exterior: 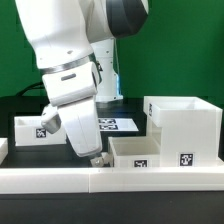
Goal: Assemble drawer
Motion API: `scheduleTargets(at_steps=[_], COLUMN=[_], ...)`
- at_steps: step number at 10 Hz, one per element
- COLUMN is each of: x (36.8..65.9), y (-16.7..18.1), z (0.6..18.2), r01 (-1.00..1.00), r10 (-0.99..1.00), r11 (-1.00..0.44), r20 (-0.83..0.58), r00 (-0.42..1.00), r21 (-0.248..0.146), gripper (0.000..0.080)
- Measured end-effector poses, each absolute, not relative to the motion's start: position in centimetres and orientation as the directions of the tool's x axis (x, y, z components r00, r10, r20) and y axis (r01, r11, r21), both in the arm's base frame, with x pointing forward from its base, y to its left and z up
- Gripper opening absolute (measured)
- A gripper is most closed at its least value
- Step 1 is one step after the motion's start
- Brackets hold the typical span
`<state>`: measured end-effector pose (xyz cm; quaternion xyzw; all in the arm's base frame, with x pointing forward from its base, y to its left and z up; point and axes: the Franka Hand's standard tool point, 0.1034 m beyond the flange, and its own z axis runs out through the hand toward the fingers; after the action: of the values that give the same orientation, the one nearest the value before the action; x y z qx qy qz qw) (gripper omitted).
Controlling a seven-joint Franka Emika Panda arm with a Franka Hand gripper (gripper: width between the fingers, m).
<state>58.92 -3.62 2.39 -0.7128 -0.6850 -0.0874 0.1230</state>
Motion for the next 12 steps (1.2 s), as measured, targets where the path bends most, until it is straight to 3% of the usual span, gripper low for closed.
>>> scheduleTargets(at_steps=[5,8,12], x=[59.1,59.4,59.3], y=[-1.8,-0.5,-0.7], z=[2.3,2.3,2.1], r01=[0.998,1.000,1.000], r10=[0.955,0.963,0.963], r11=[-0.036,0.018,0.014], r20=[0.294,0.271,0.271], r00=[0.050,-0.011,-0.007], r21=[-0.055,-0.023,-0.025], gripper=[0.0649,0.0649,0.0649])
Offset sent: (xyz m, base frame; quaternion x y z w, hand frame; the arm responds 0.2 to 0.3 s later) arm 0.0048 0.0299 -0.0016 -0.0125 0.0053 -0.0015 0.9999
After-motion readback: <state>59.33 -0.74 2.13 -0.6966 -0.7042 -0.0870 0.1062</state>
